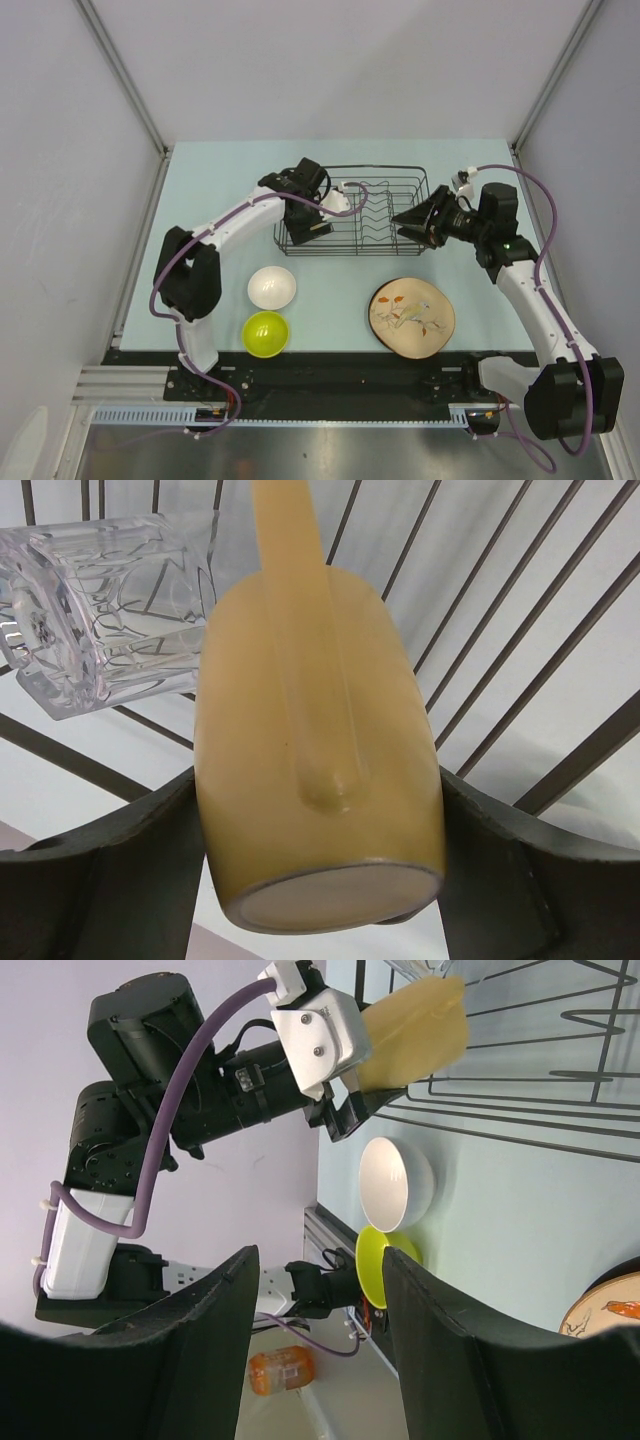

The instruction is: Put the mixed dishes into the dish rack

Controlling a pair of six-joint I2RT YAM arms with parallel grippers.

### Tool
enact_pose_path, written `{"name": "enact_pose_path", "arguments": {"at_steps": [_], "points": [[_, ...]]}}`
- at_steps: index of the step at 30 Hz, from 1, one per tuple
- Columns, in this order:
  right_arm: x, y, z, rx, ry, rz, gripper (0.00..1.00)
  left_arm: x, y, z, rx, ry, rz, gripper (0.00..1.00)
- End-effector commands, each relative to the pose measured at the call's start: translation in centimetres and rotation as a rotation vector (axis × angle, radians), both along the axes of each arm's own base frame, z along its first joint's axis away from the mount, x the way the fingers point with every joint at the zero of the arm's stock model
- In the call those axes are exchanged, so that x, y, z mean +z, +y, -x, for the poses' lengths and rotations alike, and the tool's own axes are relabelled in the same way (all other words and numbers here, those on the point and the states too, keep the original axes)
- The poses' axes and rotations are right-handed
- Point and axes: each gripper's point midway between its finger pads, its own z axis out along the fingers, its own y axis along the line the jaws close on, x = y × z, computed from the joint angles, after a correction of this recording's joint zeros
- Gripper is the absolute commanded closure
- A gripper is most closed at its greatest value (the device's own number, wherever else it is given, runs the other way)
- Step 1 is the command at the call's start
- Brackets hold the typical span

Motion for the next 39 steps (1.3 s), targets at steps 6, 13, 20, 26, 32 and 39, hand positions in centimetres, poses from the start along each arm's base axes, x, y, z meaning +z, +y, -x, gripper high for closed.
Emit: {"name": "enact_pose_path", "arguments": {"at_steps": [6, 13, 20, 26, 32, 39], "points": [[0.8, 0.0, 0.7, 0.022, -0.041, -0.005, 0.43, -0.8, 0.7, 2.3, -0.045, 0.08, -0.019, 0.53], [0.8, 0.0, 0.8, 0.023, -0.042, -0.003, 0.43, -1.4, 1.3, 3.3, -0.057, 0.098, -0.028, 0.22], [0.9, -0.1, 0.8, 0.017, -0.04, -0.005, 0.43, -2.7, 0.9, 4.6, -0.094, 0.165, -0.007, 0.33], [0.8, -0.1, 0.8, 0.015, -0.036, -0.004, 0.43, -4.6, 0.8, 6.1, -0.196, 0.346, -0.053, 0.71], [0.7, -0.1, 0.9, 0.013, -0.031, -0.002, 0.43, -3.4, 1.1, 6.1, -0.301, 0.448, -0.079, 0.66], [0.7, -0.1, 0.8, 0.011, -0.028, -0.006, 0.43, -3.2, 2.9, 7.0, -0.375, 0.531, -0.162, 0.58]]}}
